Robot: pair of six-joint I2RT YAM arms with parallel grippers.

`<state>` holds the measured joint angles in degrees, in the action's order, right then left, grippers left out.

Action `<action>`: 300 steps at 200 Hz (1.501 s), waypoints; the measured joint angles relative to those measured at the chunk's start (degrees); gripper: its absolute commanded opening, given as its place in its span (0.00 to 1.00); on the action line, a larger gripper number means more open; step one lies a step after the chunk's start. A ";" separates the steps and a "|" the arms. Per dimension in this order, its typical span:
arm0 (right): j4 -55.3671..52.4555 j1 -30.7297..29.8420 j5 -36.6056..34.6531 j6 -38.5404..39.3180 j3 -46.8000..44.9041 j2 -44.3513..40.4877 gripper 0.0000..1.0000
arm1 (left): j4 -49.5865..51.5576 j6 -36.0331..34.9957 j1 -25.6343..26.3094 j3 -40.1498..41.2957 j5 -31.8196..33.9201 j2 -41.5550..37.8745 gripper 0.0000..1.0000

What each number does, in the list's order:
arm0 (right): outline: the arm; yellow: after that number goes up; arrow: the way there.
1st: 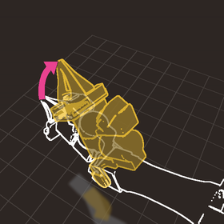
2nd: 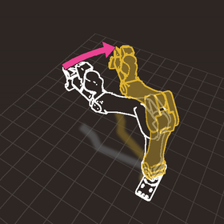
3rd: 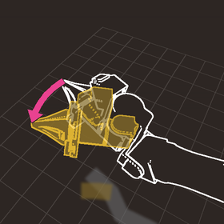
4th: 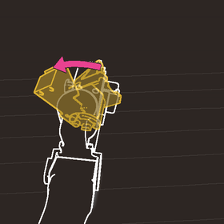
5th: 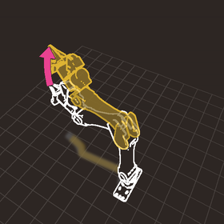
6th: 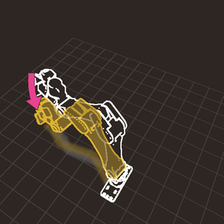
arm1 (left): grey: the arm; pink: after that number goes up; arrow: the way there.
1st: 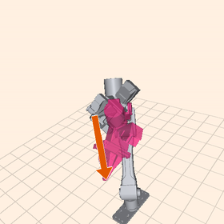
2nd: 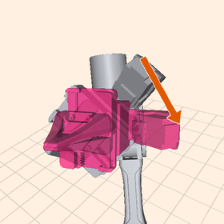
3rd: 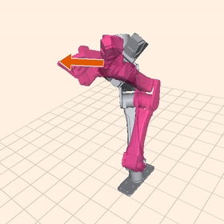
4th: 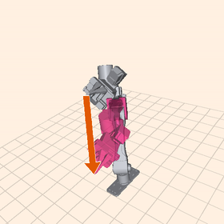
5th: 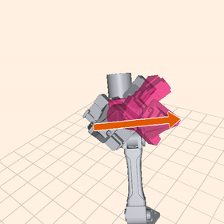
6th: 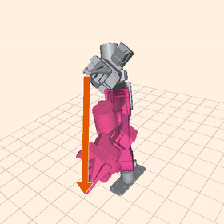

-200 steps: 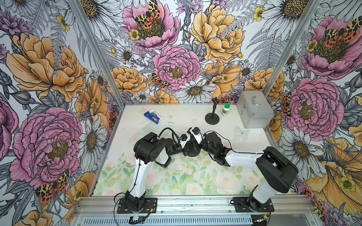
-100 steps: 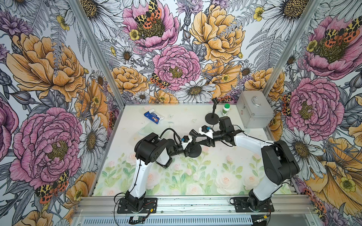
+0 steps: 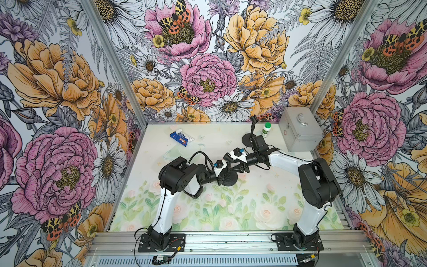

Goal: Assemble a microphone stand
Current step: Screw the microphone stand pole into the microphone stand base, then pick up the microphone stand at the center of the board.

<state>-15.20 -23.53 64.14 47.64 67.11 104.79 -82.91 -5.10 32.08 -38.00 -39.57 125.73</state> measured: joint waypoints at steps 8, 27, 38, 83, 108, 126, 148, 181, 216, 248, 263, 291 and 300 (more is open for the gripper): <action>0.07 -0.15 0.02 -0.02 0.52 0.26 0.26 | -0.02 -0.24 0.02 0.00 -0.17 0.00 0.17; 0.17 -0.09 0.63 -0.52 1.68 1.40 0.14 | 0.13 0.17 0.09 0.00 -0.31 0.00 0.17; 0.20 -0.02 0.70 -0.63 1.75 1.44 0.13 | 0.13 0.46 0.07 0.00 -0.31 0.00 0.17; 0.28 -0.31 -0.37 -1.53 1.68 1.31 0.00 | 0.13 0.66 0.07 0.00 -0.28 0.00 0.17; 2.51 -3.02 -9.44 -8.04 0.00 -1.73 0.00 | 0.07 1.73 -0.22 0.11 -0.33 0.00 0.17; 13.88 -6.64 -22.32 -18.97 -8.31 -7.61 0.00 | -0.11 1.49 -0.50 0.28 -0.55 0.00 0.17; 32.63 -11.76 -38.42 -33.31 -19.74 -11.76 0.00 | -0.09 1.22 -0.50 0.28 -0.50 0.00 0.17; 43.82 -19.47 -59.49 -43.54 -23.69 -11.52 0.00 | -0.28 2.36 -1.46 0.28 -0.33 0.00 0.19; 46.23 -23.08 -71.06 -46.40 -23.67 -10.36 0.00 | -0.92 2.67 -2.05 0.39 0.17 -0.04 0.25; 46.58 -22.75 -71.82 -46.77 -23.52 -10.23 0.00 | -0.87 2.75 -2.05 0.39 0.57 -0.04 0.36; 45.97 -21.77 -71.28 -46.75 -23.12 -10.23 0.00 | -0.87 2.51 -1.99 0.39 0.63 -0.04 0.43; 43.76 -18.99 -67.67 -46.62 -21.59 -10.23 0.00 | -0.26 0.61 -0.96 0.44 1.95 -0.04 0.47; 42.75 -18.47 -66.47 -46.36 -20.92 -10.21 0.00 | -0.26 -0.09 -0.83 0.46 2.56 -0.04 0.48</action>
<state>27.55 -42.00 -2.33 1.28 46.19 94.59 -83.18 -5.19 31.24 -37.54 -37.01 125.69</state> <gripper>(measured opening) 0.264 0.465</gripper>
